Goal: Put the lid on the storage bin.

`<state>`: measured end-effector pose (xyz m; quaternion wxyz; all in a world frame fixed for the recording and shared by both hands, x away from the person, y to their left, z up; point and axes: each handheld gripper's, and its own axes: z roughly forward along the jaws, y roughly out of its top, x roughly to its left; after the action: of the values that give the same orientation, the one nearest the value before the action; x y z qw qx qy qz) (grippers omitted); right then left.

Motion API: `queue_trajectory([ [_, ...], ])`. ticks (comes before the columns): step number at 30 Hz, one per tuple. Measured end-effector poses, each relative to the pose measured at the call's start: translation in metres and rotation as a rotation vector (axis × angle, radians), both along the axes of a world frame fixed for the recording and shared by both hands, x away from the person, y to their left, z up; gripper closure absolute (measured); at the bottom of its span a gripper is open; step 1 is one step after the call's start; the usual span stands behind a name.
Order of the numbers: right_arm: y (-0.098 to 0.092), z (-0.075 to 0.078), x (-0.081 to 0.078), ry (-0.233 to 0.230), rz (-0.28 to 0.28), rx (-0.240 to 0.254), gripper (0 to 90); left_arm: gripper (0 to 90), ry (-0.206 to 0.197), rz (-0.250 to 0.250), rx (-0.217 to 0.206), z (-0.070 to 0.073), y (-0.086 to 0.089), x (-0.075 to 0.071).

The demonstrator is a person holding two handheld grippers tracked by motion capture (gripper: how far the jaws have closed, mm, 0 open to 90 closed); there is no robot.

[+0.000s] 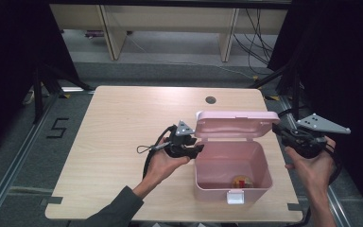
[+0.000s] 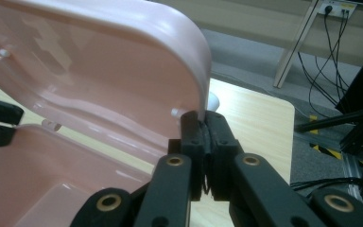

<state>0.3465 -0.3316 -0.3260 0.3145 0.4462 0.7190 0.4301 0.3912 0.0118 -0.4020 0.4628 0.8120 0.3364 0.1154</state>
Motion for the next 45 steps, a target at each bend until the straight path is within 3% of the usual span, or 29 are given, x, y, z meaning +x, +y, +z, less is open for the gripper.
queue_trajectory([
  [3,-0.002,-0.002,-0.003,-0.003,0.007,0.0,87.7,57.7,-0.002,0.004,-0.015,0.002,0.008,-0.004],
  [5,-0.002,-0.003,-0.008,-0.002,0.008,0.002,87.4,57.4,0.018,-0.005,-0.037,0.002,0.017,-0.009],
  [9,-0.004,-0.006,-0.019,0.002,0.025,-0.018,86.8,53.7,0.016,-0.012,-0.031,0.002,0.031,-0.018],
  [14,-0.004,-0.012,-0.032,0.036,0.027,0.01,86.1,50.6,0.023,-0.01,-0.046,-0.001,0.051,-0.031],
  [19,-0.007,-0.017,-0.04,0.023,0.047,-0.029,85.5,48.9,0.027,-0.017,-0.06,-0.005,0.067,-0.04],
  [23,-0.008,-0.022,-0.047,0.046,0.055,-0.029,85.0,47.1,0.024,-0.006,-0.049,-0.007,0.077,-0.048],
  [25,-0.006,-0.025,-0.053,0.08,0.052,-0.014,84.5,45.7,0.03,-0.013,-0.052,-0.008,0.079,-0.05],
  [31,-0.011,-0.035,-0.06,0.083,0.08,-0.044,84.1,43.9,0.025,0.0,-0.034,-0.014,0.09,-0.063],
  [32,-0.009,-0.036,-0.062,0.107,0.074,-0.021,84.2,43.8,0.025,0.0,-0.034,-0.014,0.09,-0.063],
  [36,-0.011,-0.043,-0.066,0.124,0.079,-0.02,84.1,43.6,0.032,-0.006,-0.034,-0.019,0.095,-0.071],
  [38,-0.012,-0.046,-0.065,0.109,0.087,-0.035,84.5,43.2,0.026,-0.008,-0.033,-0.021,0.096,-0.072],
  [42,-0.009,-0.057,-0.069,0.17,0.09,0.012,84.6,42.5,0.034,-0.006,-0.03,-0.026,0.101,-0.079],
  [43,-0.011,-0.059,-0.067,0.145,0.118,-0.018,84.6,42.5,0.035,-0.005,-0.025,-0.026,0.102,-0.081],
  [45,-0.01,-0.061,-0.067,0.153,0.116,-0.022,84.5,42.4,0.033,-0.005,-0.029,-0.027,0.103,-0.082],
])
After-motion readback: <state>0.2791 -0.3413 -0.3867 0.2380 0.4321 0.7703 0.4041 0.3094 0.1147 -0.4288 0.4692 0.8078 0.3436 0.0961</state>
